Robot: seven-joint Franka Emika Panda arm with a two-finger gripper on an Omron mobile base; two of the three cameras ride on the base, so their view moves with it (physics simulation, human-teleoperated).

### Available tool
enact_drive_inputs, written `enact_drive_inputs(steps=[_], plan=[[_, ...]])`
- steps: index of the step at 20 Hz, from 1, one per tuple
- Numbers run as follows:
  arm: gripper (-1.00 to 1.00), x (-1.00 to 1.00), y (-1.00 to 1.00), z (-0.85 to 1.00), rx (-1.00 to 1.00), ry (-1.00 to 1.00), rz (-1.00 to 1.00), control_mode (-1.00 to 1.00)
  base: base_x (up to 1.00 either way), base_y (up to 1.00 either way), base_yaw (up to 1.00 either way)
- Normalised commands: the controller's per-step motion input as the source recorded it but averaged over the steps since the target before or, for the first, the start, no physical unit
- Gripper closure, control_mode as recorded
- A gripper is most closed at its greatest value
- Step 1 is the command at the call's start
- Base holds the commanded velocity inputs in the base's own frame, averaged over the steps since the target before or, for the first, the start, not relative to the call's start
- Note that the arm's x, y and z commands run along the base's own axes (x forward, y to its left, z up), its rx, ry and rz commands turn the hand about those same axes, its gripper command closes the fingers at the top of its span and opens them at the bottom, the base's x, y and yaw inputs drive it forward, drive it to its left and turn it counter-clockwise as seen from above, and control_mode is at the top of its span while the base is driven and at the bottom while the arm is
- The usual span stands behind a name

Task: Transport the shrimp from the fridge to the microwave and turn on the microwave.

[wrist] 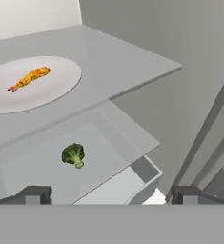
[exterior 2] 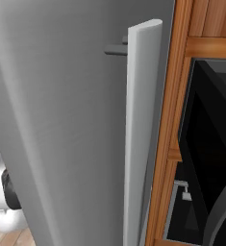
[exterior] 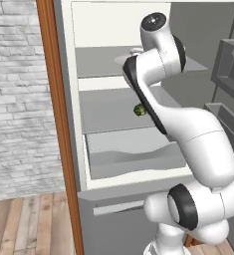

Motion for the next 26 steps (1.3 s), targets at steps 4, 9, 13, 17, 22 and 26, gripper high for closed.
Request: enact_drive_inputs(steps=[4,9,13,17,22,26], plan=[[-1.00,0.51,0.00,0.05,0.00,-0.07,0.00,-1.00,0.00,0.00,0.00],[-1.00,0.49,0.00,0.03,0.00,-0.01,0.03,-1.00,0.00,0.00,0.00],[-1.00,0.51,0.00,0.11,0.00,0.00,0.02,-1.00,0.00,0.00,0.00],[-1.00,0.53,0.00,0.00,0.00,0.00,0.01,-1.00,0.00,0.00,0.00],[-1.00,0.49,0.00,0.00,0.00,0.00,0.00,-1.00,0.00,0.00,0.00],[-1.00,0.49,0.00,-0.01,0.00,0.03,0.00,-1.00,0.00,0.00,0.00]])
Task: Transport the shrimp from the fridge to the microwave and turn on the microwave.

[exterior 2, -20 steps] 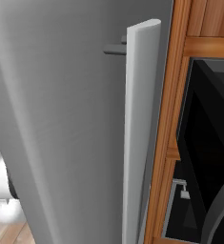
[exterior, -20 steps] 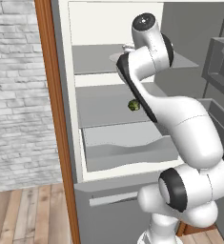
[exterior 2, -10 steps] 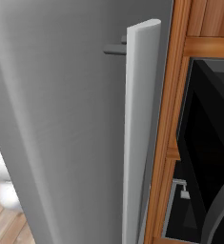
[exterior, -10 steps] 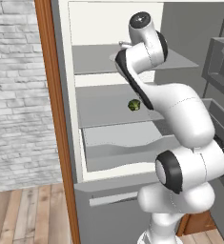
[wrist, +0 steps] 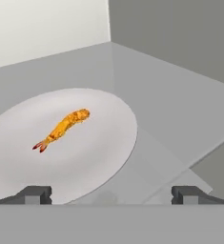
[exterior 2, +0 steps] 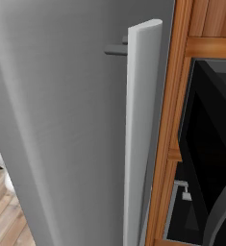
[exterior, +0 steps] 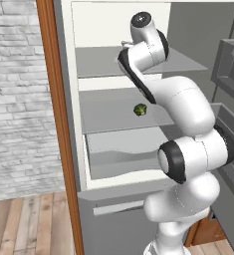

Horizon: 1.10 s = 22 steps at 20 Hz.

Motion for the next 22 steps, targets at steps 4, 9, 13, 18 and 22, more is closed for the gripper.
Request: enact_drive_inputs(steps=[4,9,13,18,22], plan=[[-1.00,0.52,0.00,-0.05,0.00,0.08,0.00,-1.00,0.00,0.00,0.00],[-1.00,0.47,0.00,-0.03,0.00,0.06,0.00,-1.00,0.00,0.00,0.00],[-1.00,0.41,0.00,0.00,0.00,0.05,0.00,-1.00,0.00,0.00,0.00],[-1.00,0.32,0.00,-0.13,0.00,0.04,0.00,-1.00,0.00,0.00,0.00],[-1.00,0.25,0.00,-0.19,0.00,0.00,0.00,-1.00,0.00,0.00,0.00]])
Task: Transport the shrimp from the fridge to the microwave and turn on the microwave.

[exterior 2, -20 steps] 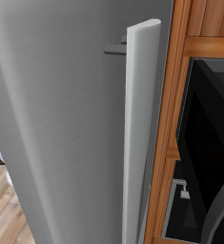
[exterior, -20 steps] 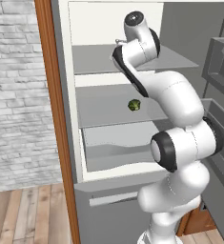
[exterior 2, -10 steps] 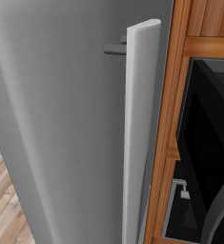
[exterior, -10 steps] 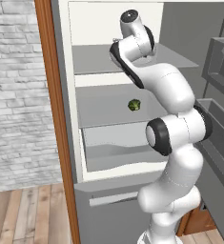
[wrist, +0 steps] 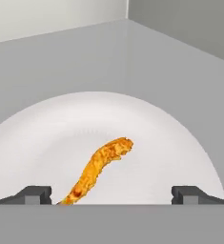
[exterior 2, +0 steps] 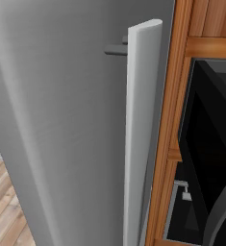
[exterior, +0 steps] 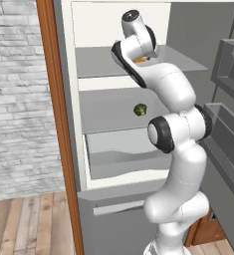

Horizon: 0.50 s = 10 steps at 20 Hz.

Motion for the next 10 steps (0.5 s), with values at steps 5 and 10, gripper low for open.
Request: enact_drive_inputs(steps=[5,10], plan=[[-1.00,0.28,-0.01,-0.19,0.00,0.00,0.00,-1.00,0.00,0.00,0.00],[-1.00,0.27,-0.03,-0.23,0.00,0.00,0.00,-1.00,0.00,0.00,0.00]])
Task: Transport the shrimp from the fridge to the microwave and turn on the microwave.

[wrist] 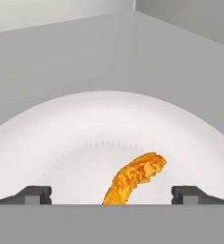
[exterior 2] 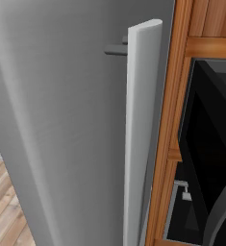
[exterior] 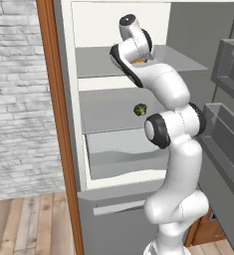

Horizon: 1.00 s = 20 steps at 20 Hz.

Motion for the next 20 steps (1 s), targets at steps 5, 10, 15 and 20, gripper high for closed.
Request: enact_drive_inputs(steps=[5,10,15,20], plan=[[-1.00,0.26,-0.04,-0.03,0.00,0.00,0.00,-1.00,0.00,0.00,0.00],[-1.00,0.02,-0.13,-0.34,0.00,0.00,-0.01,-1.00,0.00,0.00,0.00],[1.00,-0.12,-0.02,-0.91,0.00,0.03,-0.12,-1.00,0.00,0.00,0.00],[1.00,-0.27,-0.12,-1.00,0.00,0.02,-0.14,-1.00,0.00,0.00,0.00]])
